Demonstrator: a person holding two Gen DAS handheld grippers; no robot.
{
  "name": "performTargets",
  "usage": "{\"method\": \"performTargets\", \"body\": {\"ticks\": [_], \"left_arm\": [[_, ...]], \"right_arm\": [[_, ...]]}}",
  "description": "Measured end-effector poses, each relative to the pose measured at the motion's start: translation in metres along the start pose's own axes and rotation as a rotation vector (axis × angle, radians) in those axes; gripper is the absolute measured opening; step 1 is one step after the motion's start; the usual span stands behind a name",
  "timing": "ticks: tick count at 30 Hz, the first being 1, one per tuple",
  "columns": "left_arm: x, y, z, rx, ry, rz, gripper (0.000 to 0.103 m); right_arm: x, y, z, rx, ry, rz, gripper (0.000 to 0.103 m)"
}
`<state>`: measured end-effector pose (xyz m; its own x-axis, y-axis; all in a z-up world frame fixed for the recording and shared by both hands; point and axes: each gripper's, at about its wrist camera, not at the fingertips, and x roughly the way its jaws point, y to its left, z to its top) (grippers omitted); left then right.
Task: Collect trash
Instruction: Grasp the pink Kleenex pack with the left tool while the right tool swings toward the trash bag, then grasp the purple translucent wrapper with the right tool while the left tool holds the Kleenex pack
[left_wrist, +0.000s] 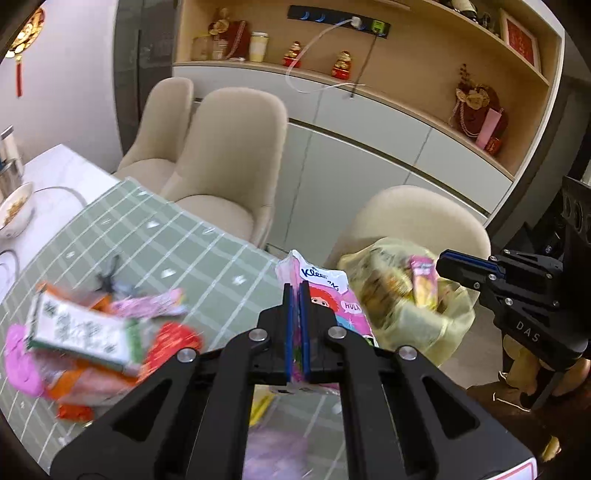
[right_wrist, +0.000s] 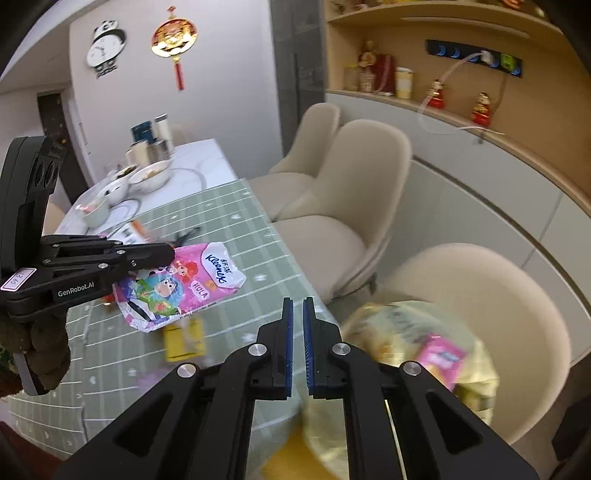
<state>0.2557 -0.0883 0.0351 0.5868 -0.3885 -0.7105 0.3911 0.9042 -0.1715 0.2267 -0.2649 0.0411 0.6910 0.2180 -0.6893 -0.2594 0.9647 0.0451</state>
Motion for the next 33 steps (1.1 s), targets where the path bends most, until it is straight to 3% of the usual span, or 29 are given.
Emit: {"method": "performTargets", "body": {"ticks": [11,19,23,28,33], "left_arm": [[0.101,-0.107,0.030,0.084,0.102,-0.119,0.003],[0.150,-0.157,0.029,0.116,0.168,-0.167,0.003],[0.143,-0.152,0.029,0.078,0.151,-0.156,0.003],[0.092,-0.112,0.026,0.072,0.077,-0.082,0.003],[0.042,-0.053,0.002,0.017,0.099,-0.039,0.003]], "right_arm": [[0.005,-0.125,-0.030,0.146,0.038,-0.110,0.007],[0.005,-0.174,-0.060,0.202,0.076,-0.129,0.007],[0.003,-0.170,-0.061,0.190,0.069,-0.111,0.007],[0.001,-0.144,-0.061,0.173,0.054,-0.063,0.007],[0.019,-0.080,-0.061,0.102,0.085,0.029,0.007]]}}
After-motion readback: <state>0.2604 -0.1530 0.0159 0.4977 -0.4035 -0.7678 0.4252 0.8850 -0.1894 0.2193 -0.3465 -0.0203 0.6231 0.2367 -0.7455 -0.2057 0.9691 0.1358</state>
